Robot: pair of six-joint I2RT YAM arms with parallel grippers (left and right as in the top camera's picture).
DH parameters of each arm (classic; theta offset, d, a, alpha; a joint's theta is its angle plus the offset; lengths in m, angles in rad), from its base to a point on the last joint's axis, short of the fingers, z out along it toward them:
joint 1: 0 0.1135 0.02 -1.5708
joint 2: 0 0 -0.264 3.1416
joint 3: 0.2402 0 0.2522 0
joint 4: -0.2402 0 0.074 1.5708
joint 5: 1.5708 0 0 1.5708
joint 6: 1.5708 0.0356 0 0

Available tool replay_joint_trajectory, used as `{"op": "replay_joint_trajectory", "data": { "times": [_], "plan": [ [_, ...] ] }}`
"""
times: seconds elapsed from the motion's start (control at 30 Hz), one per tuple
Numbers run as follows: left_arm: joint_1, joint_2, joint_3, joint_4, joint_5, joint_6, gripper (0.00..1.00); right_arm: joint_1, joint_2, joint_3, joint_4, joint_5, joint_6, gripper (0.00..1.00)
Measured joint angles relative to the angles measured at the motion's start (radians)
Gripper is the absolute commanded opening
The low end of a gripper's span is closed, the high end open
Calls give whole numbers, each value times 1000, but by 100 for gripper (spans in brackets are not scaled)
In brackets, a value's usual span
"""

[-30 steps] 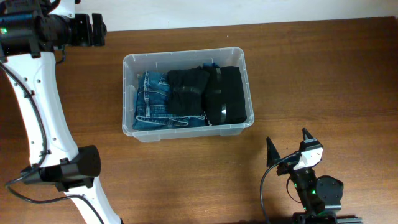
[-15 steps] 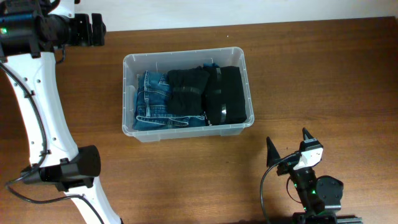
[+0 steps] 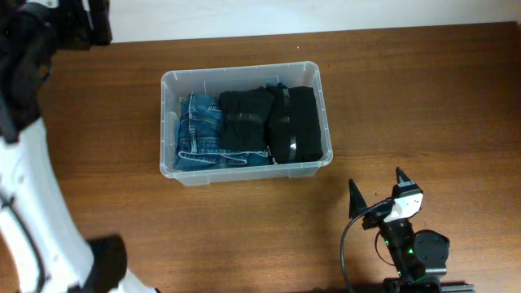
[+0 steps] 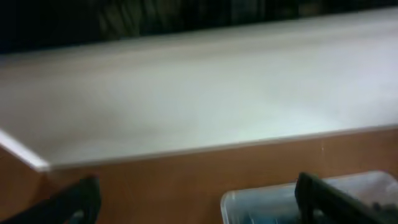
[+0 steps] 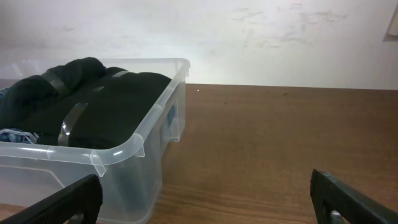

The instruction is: Pack container

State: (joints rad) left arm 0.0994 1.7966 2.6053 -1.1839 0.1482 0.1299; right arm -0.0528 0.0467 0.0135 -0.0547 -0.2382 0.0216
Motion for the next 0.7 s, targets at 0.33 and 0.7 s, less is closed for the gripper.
{"op": "replay_joint_trajectory", "data": {
  "times": [0.33, 0.7],
  "plan": [
    [0, -440, -879, 561, 35, 0, 99, 0, -2, 0, 0, 0, 0, 98],
    [0, -796, -1744, 1125, 111, 0, 99, 0, -3, 0, 0, 0, 0, 98]
  ]
}}
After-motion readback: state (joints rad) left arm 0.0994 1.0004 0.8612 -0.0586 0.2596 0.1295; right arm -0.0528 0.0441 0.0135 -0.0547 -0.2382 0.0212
